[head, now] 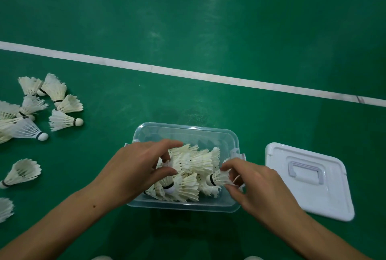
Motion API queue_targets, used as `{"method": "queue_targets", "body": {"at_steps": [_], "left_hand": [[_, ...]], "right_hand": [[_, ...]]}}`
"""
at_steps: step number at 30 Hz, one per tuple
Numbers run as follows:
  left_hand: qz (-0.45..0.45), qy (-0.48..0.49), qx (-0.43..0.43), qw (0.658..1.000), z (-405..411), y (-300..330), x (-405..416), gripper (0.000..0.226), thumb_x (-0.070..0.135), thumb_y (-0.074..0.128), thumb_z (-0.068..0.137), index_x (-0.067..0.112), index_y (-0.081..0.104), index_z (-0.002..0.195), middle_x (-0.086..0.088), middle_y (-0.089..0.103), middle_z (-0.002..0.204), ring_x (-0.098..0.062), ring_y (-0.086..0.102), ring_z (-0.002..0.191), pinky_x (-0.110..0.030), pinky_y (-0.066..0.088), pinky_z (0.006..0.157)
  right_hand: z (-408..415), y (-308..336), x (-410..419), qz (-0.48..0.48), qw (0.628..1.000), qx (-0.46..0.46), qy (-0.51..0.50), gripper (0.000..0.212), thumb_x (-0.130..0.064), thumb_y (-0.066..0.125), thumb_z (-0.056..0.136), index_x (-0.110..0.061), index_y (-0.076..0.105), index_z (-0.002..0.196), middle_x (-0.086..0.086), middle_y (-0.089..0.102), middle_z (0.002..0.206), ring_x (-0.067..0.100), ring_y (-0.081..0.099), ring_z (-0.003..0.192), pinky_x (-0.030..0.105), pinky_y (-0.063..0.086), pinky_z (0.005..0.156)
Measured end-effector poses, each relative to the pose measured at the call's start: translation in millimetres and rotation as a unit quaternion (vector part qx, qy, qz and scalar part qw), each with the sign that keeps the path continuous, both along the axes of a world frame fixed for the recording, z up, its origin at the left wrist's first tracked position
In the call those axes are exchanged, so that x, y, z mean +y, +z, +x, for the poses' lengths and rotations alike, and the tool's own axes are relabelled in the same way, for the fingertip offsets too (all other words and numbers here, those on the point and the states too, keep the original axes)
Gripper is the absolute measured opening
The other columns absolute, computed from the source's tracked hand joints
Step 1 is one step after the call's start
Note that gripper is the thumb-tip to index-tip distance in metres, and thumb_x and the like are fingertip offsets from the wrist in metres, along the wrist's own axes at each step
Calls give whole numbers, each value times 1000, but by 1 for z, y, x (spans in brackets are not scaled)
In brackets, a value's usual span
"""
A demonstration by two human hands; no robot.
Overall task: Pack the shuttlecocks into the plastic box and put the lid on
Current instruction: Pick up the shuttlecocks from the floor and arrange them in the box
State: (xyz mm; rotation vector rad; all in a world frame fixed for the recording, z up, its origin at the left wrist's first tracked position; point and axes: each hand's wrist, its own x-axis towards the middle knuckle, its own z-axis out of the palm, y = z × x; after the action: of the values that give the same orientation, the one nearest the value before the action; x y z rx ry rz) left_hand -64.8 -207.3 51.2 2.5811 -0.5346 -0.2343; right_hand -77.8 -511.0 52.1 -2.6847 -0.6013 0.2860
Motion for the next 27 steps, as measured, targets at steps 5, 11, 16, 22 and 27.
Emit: {"method": "queue_targets", "body": {"at_steps": [5,11,16,22,27], "left_hand": [[-6,1,-18,1000,1,0,1,55,67,49,87,47,50,139,32,55,90,1,58,65,-31,56,60],[-4,2,-13,1000,-2,-1,6,53,66,51,88,50,49,138,34,54,90,-2,59,67,-30,54,63],[-7,0,-12,1000,-3,-2,7,52,67,54,87,50,50,137,34,56,90,-1,59,68,-31,55,64],[-27,10,-44,999,-2,-6,4,44,63,67,83,42,61,121,31,65,89,0,60,77,-29,51,71],[-37,2,-101,994,2,-8,-2,25,59,64,90,36,74,89,25,64,78,-5,54,84,-29,41,72]], "right_hand": [[7,-12,21,-17,1000,25,7,44,-27,71,92,-39,52,130,-16,69,104,10,69,92,32,58,79],[8,-30,33,45,990,128,-36,43,-21,76,91,-38,52,123,-17,62,94,4,63,83,30,57,80],[7,-38,44,72,978,189,-45,43,-18,79,87,-35,53,116,-16,58,92,0,57,76,26,53,73],[11,-47,58,78,973,213,-49,46,-19,85,84,-31,54,116,-9,61,91,6,58,78,29,55,71],[16,-35,54,79,958,276,-17,59,-29,84,87,-37,46,132,-8,64,94,7,62,82,30,58,78]]}}
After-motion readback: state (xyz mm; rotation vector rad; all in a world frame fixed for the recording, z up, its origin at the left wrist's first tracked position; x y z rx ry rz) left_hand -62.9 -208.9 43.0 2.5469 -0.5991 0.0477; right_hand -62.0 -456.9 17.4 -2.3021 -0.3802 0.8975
